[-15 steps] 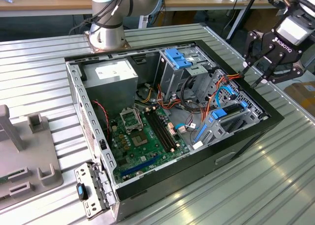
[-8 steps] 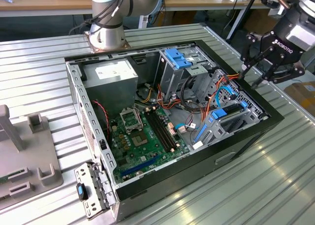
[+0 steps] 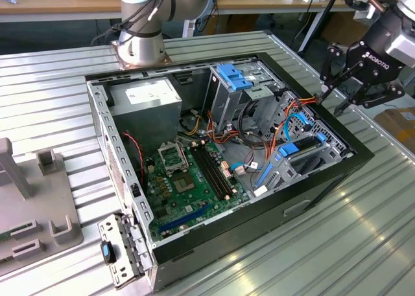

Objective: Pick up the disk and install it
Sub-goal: 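Insert the first disk wire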

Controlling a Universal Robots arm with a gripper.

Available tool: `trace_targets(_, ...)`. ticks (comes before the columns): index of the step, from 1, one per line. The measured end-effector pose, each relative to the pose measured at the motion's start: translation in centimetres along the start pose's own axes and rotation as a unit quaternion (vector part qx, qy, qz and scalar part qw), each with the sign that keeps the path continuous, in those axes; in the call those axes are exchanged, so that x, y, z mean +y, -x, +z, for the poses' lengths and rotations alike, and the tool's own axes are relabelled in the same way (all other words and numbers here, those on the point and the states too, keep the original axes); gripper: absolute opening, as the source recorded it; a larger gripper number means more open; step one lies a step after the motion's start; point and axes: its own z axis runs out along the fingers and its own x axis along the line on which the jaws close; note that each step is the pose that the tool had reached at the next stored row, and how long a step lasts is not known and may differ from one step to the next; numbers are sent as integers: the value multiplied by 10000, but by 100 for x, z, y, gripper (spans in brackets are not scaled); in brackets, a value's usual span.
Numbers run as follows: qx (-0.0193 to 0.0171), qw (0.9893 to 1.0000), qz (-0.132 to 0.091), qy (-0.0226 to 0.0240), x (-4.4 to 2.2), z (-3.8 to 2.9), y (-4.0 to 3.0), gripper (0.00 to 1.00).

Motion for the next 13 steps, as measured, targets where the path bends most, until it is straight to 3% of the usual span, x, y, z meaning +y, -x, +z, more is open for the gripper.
trace_targets(2, -3, 10000, -9, 0, -119, -11, -72, 44)
trace_targets(5, -3, 10000, -9, 0, -194, -16, -117, 44)
trace_targets(7, -3, 10000, -9, -1, -231, -19, -139, 44)
trace_targets(13, -3, 10000, -9, -1, -243, -17, -128, 44)
